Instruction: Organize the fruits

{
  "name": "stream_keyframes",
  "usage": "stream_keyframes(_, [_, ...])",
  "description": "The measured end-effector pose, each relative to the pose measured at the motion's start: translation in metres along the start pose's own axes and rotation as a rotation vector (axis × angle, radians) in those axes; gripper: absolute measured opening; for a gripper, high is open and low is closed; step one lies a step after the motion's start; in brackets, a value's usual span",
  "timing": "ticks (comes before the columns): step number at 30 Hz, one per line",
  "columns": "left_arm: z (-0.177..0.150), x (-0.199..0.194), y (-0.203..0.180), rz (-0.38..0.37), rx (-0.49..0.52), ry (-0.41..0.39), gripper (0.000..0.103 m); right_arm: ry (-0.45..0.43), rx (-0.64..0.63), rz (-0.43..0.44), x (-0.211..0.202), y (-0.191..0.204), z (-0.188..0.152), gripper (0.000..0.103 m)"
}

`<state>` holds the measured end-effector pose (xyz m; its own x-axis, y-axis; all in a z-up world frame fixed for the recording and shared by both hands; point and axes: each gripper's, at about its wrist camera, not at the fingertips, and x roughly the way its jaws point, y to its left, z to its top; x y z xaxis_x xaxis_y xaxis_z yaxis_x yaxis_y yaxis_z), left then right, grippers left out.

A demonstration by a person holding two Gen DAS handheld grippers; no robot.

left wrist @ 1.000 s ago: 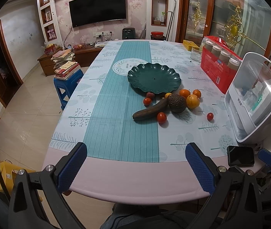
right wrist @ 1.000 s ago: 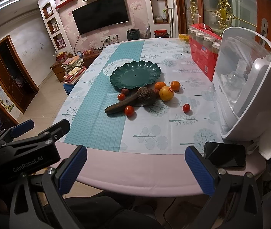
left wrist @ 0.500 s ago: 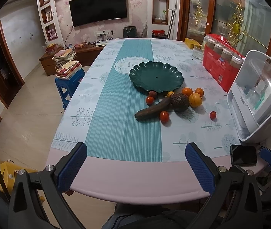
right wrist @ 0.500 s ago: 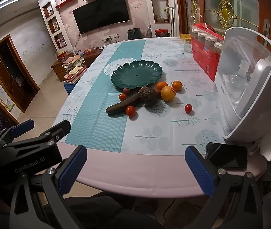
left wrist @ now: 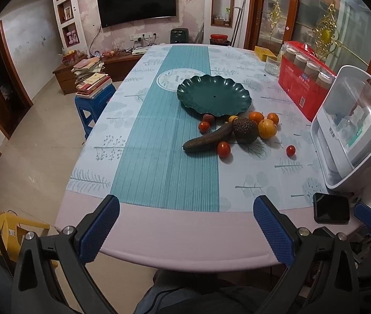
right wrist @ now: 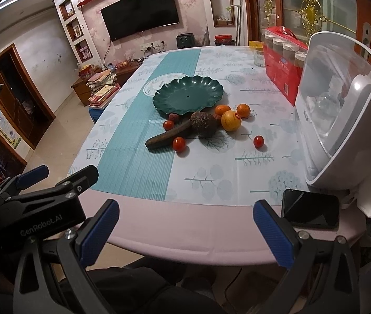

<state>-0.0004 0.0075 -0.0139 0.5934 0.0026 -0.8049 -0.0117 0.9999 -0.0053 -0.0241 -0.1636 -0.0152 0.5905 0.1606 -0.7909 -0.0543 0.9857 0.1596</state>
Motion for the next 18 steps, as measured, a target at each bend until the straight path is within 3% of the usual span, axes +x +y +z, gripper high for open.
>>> stream_keyframes(18, [0.015,0.021,0.004,-0.063,0.011,0.015,0.102,0.011,0.047,-0.055,0.008,-0.007,0.008,0.103])
